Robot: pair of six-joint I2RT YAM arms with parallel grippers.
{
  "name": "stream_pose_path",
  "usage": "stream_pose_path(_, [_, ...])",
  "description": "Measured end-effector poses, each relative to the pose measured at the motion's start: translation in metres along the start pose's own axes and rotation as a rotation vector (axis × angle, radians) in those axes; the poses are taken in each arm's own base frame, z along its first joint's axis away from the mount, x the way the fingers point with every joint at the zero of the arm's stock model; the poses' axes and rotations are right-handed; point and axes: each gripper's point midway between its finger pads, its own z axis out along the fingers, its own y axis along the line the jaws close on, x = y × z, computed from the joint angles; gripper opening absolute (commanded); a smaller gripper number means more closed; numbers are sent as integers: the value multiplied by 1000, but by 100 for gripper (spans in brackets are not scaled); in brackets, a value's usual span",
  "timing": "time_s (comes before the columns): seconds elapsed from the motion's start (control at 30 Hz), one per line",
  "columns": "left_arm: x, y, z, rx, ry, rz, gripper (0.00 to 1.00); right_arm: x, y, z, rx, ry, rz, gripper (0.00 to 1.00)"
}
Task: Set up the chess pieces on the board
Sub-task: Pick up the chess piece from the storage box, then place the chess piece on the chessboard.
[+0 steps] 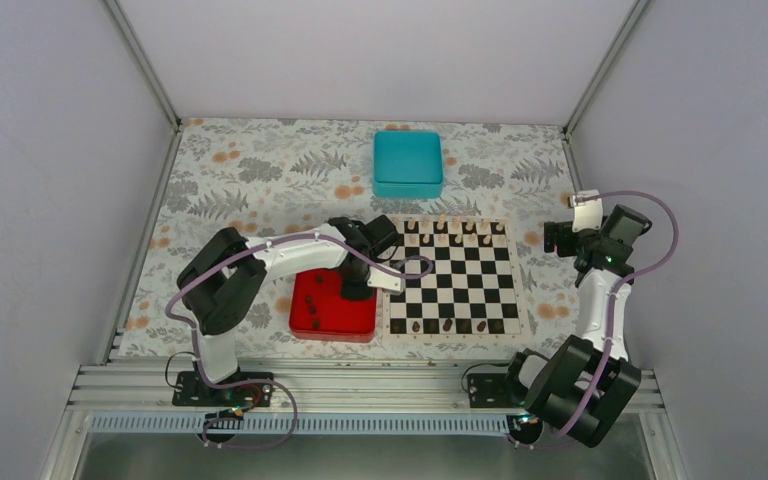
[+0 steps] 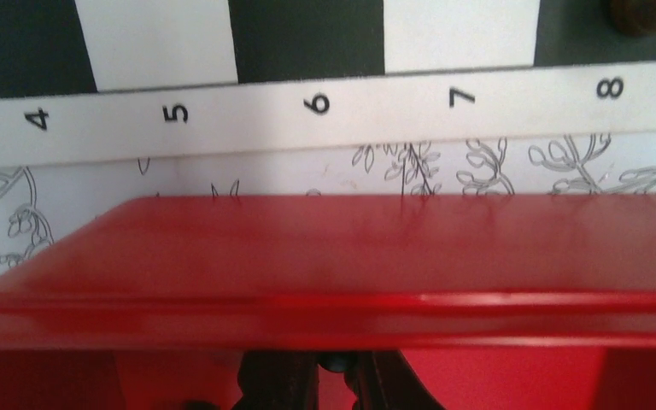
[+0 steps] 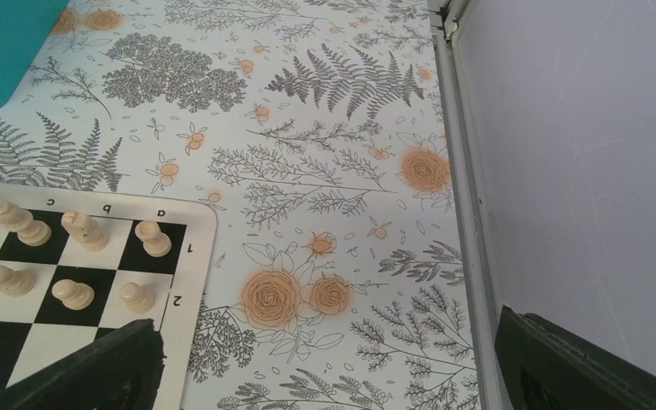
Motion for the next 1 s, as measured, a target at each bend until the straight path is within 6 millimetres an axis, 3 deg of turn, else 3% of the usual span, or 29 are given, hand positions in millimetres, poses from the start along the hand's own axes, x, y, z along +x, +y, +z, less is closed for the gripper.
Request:
stream_pose_path(0.2, [3, 5, -22, -37, 25, 0, 2, 2, 2, 0, -11, 6, 1, 100])
stream_pose_path(0.4, [-27, 22, -67, -116, -47, 17, 2, 2, 3, 0, -17, 6, 1, 100])
stream_pose_path(0.57, [-54, 12, -84, -132, -88, 75, 2, 2, 4, 0, -20, 6, -1, 100])
stream_pose_path(0.77, [-78, -8, -69, -82, -83, 139, 2, 3, 5, 0, -24, 10, 0, 100])
stream_pose_path(1.0, [-81, -21, -37, -11, -32, 163, 3, 3, 6, 0, -31, 10, -4, 100])
